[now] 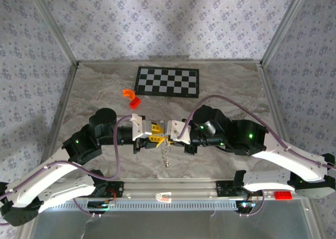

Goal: Put the keys on the keyring

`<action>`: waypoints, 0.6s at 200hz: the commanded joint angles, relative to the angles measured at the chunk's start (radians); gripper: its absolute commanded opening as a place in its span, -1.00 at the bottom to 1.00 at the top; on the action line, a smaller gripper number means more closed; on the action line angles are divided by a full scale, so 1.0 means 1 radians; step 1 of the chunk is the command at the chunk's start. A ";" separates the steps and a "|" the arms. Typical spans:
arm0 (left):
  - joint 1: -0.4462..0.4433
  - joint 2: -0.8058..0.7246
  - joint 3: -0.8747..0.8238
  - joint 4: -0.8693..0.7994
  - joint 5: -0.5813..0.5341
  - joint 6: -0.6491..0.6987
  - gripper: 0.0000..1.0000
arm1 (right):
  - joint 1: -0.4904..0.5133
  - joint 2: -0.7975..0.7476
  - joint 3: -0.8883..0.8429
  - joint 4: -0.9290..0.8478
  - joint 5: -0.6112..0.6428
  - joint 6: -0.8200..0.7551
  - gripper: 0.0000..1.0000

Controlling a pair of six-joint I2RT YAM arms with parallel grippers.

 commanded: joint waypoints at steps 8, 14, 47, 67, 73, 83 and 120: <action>-0.002 0.000 -0.012 0.030 -0.021 0.012 -0.52 | -0.002 -0.004 0.030 0.020 0.004 -0.010 -1.00; -0.002 0.001 -0.013 0.028 -0.022 0.012 -0.52 | -0.001 -0.003 0.031 0.021 0.008 -0.008 -1.00; -0.002 0.000 -0.026 0.022 -0.038 0.023 -0.52 | -0.003 0.003 0.034 0.021 0.033 -0.011 -1.00; -0.002 0.005 -0.031 0.019 -0.041 0.027 -0.54 | -0.004 0.007 0.036 0.021 0.035 -0.011 -1.00; -0.002 0.005 -0.033 0.021 -0.041 0.028 -0.55 | -0.004 0.009 0.036 0.024 0.036 -0.013 -1.00; -0.002 0.005 -0.033 0.025 -0.041 0.028 -0.59 | -0.004 0.012 0.037 0.025 0.034 -0.012 -1.00; -0.002 0.005 -0.032 0.032 -0.038 0.024 -0.93 | -0.004 0.021 0.031 0.031 0.032 -0.012 -1.00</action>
